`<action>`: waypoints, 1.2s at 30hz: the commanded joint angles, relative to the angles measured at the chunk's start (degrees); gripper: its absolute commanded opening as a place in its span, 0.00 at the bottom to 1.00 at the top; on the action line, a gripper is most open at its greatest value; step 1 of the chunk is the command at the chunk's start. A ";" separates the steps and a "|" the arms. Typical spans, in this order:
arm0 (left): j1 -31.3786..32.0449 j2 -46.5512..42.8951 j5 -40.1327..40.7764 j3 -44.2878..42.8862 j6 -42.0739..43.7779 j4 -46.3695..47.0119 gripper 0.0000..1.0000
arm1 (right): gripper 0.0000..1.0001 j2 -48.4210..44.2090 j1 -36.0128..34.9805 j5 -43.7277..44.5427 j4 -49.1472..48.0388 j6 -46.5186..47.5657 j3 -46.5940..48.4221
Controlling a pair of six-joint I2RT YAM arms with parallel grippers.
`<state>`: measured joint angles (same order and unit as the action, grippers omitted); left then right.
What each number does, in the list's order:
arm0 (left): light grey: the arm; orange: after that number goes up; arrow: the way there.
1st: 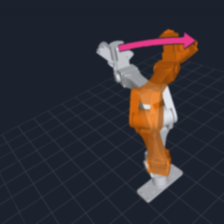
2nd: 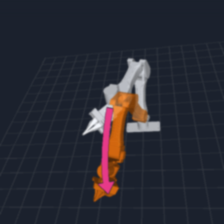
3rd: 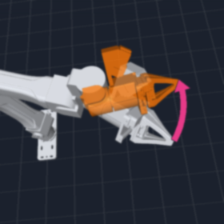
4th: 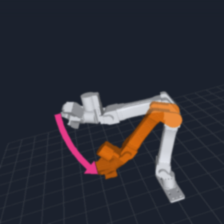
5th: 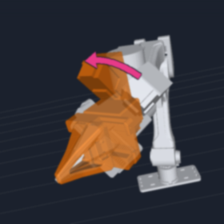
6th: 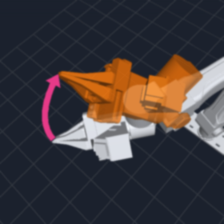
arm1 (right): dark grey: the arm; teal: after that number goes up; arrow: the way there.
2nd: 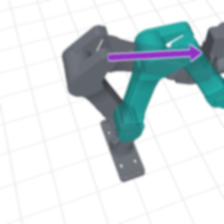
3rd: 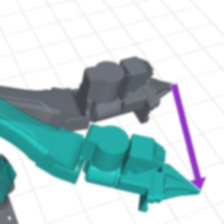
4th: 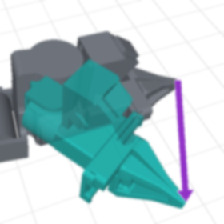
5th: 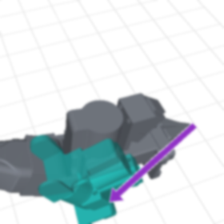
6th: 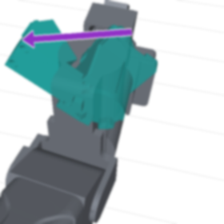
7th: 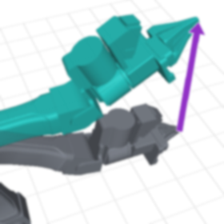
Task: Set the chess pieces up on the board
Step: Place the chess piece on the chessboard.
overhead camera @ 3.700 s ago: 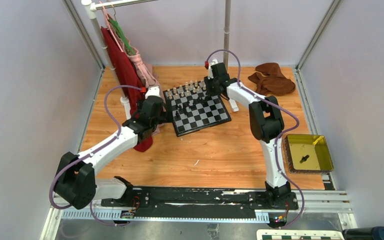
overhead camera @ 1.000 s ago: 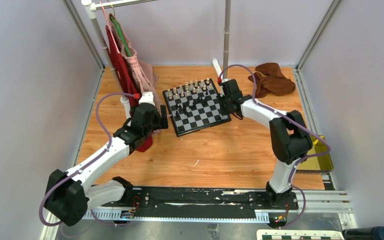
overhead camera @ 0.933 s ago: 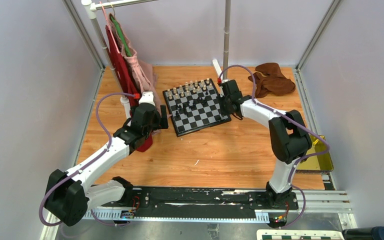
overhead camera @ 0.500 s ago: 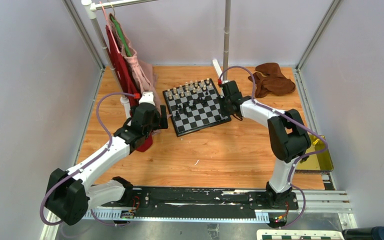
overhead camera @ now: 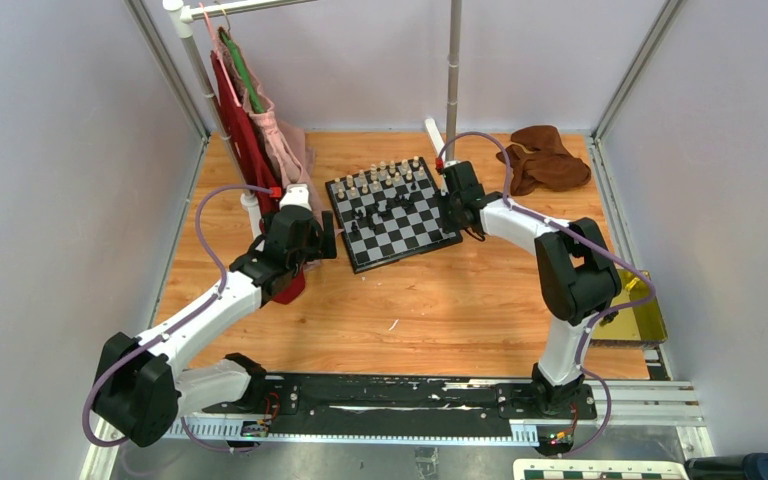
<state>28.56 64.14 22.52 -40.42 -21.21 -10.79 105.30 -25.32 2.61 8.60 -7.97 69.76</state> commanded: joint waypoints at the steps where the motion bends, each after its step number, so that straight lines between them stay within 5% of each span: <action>1: -0.61 0.48 -0.05 -1.10 0.31 -0.11 1.00 | 0.25 0.69 0.64 0.44 1.54 0.23 -0.35; 19: -0.60 -0.64 0.55 -1.28 -1.63 -0.14 1.00 | 0.33 -0.61 0.62 1.12 5.39 3.43 5.15; 36: -0.61 0.89 0.61 -2.74 -1.43 2.09 1.00 | 0.41 10.58 0.58 -1.52 10.37 4.76 25.33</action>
<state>28.56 64.34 22.72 -41.36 -22.79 -10.46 111.81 -25.32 2.63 15.88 -3.77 91.09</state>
